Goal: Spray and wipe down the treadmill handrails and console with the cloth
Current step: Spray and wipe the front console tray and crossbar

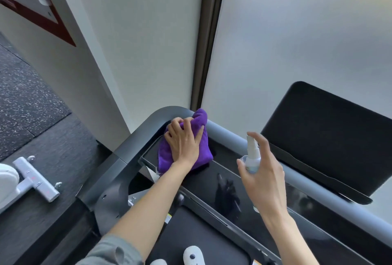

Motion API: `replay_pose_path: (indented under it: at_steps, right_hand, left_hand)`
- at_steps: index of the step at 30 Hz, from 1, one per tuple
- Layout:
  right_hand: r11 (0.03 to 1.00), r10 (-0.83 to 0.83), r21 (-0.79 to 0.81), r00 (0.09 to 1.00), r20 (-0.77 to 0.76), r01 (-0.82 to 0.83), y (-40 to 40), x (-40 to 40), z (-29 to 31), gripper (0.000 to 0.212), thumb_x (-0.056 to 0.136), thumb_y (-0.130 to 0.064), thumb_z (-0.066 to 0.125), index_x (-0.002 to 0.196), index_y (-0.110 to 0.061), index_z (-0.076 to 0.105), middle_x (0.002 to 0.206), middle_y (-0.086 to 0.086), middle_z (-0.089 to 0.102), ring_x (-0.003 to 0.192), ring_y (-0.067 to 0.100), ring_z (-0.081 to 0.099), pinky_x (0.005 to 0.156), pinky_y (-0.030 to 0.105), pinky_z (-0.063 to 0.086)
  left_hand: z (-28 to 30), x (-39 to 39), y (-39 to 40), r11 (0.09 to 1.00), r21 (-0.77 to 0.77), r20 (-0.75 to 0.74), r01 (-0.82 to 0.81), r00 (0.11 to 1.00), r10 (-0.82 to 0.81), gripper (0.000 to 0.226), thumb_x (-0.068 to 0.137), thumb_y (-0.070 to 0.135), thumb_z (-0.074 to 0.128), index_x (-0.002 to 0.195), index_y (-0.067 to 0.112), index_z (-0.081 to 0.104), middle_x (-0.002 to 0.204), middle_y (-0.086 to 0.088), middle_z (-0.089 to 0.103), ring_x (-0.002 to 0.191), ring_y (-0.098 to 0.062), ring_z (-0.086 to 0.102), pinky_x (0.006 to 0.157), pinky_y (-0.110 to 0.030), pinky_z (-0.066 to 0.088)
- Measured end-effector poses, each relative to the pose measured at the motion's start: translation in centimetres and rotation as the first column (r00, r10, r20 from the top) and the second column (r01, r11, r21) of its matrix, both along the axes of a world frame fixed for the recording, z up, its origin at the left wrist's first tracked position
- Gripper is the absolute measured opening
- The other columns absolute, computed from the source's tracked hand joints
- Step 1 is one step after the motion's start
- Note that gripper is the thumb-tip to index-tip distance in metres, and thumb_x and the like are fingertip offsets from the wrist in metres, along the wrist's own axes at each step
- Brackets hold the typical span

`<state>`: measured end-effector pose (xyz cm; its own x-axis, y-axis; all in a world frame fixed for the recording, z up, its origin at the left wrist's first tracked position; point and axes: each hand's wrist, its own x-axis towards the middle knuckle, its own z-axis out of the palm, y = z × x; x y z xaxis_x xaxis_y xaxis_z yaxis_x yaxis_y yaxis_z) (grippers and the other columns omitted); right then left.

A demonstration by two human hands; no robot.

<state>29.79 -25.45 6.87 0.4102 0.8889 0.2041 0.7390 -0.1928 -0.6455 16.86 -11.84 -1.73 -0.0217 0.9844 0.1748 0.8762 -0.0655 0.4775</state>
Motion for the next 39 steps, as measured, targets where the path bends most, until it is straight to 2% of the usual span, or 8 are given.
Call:
replay_pose_path:
  at_steps: [3, 7, 9, 13, 17, 24, 30, 39]
  right_hand:
    - [1.000, -0.001, 0.008, 1.000, -0.009, 0.001, -0.4, 0.6, 0.0, 0.067, 0.081, -0.014, 0.070, 0.125, -0.050, 0.036, 0.096, -0.014, 0.063, 0.072, 0.006, 0.056, 0.059, 0.012, 0.037]
    - [1.000, 0.023, 0.006, 0.999, -0.032, -0.023, -0.3, 0.8, 0.2, 0.068, 0.080, -0.013, 0.070, 0.125, -0.050, 0.036, 0.096, -0.011, 0.064, 0.073, 0.011, 0.059, 0.060, 0.022, 0.040]
    - [0.999, 0.041, 0.012, 0.998, -0.043, -0.040, -0.2, 0.9, 0.4, 0.067, 0.080, -0.012, 0.070, 0.125, -0.049, 0.036, 0.096, -0.010, 0.065, 0.073, 0.011, 0.059, 0.060, 0.024, 0.041]
    - [0.999, 0.041, 0.011, 0.999, -0.032, -0.040, 0.0, 1.5, 0.5, 0.066, 0.081, -0.013, 0.070, 0.126, -0.049, 0.036, 0.093, -0.010, 0.060, 0.071, 0.006, 0.055, 0.063, 0.026, 0.041]
    - [0.999, 0.036, 0.007, 0.999, -0.027, -0.036, -0.2, 1.4, -0.1, 0.066, 0.082, -0.015, 0.070, 0.126, -0.050, 0.036, 0.093, -0.011, 0.060, 0.071, 0.006, 0.055, 0.062, 0.026, 0.041]
    - [0.999, 0.042, 0.009, 0.994, -0.101, -0.041, 0.2, -0.2, -1.0, 0.065, 0.081, -0.018, 0.071, 0.122, -0.054, 0.036, 0.085, -0.012, 0.064, 0.068, 0.004, 0.058, 0.056, 0.011, 0.039]
    - [0.990, 0.117, -0.052, 0.969, -0.218, -0.132, 1.7, -3.6, -2.7, 0.062, 0.081, -0.020, 0.069, 0.123, -0.051, 0.035, 0.079, -0.013, 0.066, 0.072, 0.011, 0.062, 0.065, 0.029, 0.048]
    - [0.955, 0.234, -0.128, 0.947, -0.218, -0.266, 9.4, -11.0, -4.7, 0.062, 0.081, -0.010, 0.060, 0.131, -0.039, 0.038, 0.086, 0.000, 0.070, 0.081, 0.028, 0.062, 0.072, 0.036, 0.051]
  left_hand:
    - [0.2, 1.6, -1.1, 0.999, 0.020, 0.028, -0.042, 0.999, 0.042, 0.043, 0.094, 0.050, 0.045, 0.110, 0.011, 0.056, 0.117, -0.017, 0.050, 0.105, -0.035, 0.048, 0.083, -0.045, 0.038]
    - [-1.1, 3.1, -7.2, 0.939, 0.130, -0.063, 0.317, 0.948, -0.312, 0.033, 0.086, 0.051, 0.052, 0.100, 0.021, 0.056, 0.103, -0.009, 0.054, 0.092, -0.029, 0.053, 0.077, -0.041, 0.046]
    - [-1.3, 2.0, -7.0, 0.918, 0.127, -0.040, 0.375, 0.927, -0.373, 0.034, 0.085, 0.052, 0.053, 0.103, 0.023, 0.058, 0.104, -0.006, 0.052, 0.092, -0.027, 0.053, 0.076, -0.038, 0.044]
    - [-1.1, -2.8, -2.1, 0.978, 0.006, -0.102, 0.208, 0.973, -0.207, 0.040, 0.091, 0.053, 0.050, 0.114, 0.021, 0.057, 0.114, -0.008, 0.047, 0.102, -0.028, 0.045, 0.082, -0.038, 0.035]
    - [-0.9, -3.3, -1.8, 0.996, 0.064, -0.113, 0.056, 0.992, -0.048, 0.039, 0.089, 0.053, 0.054, 0.108, 0.019, 0.059, 0.107, -0.011, 0.053, 0.096, -0.032, 0.051, 0.077, -0.043, 0.042]
    - [-0.7, -3.5, -7.6, 0.978, 0.041, -0.110, 0.202, 0.974, -0.197, 0.039, 0.087, 0.054, 0.055, 0.104, 0.019, 0.062, 0.092, -0.005, 0.059, 0.084, -0.028, 0.056, 0.073, -0.040, 0.046]
    - [3.0, -10.2, -8.0, 0.994, 0.086, 0.270, -0.068, 0.962, 0.043, 0.038, 0.087, 0.042, 0.063, 0.108, 0.010, 0.062, 0.096, -0.007, 0.059, 0.089, -0.030, 0.058, 0.076, -0.042, 0.049]
    - [7.0, -17.5, -7.4, 0.966, 0.073, 0.404, -0.248, 0.893, 0.198, 0.037, 0.087, 0.045, 0.058, 0.104, 0.013, 0.058, 0.098, -0.005, 0.059, 0.094, -0.028, 0.058, 0.074, -0.034, 0.044]
